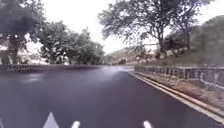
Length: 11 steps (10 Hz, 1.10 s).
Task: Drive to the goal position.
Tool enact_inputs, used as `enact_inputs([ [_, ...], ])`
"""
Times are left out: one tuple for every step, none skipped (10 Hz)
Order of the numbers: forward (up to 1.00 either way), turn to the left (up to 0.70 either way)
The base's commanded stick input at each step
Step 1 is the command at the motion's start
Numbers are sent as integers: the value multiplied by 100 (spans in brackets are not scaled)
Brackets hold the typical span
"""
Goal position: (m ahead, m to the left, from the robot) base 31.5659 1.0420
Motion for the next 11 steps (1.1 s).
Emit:
enact_inputs([
  [70, 0],
  [70, 0],
  [70, 0],
  [70, 0],
  [70, 0],
  [70, 0],
  [70, 0],
  [70, 0],
  [70, 0],
  [70, 0],
  [70, 0],
])
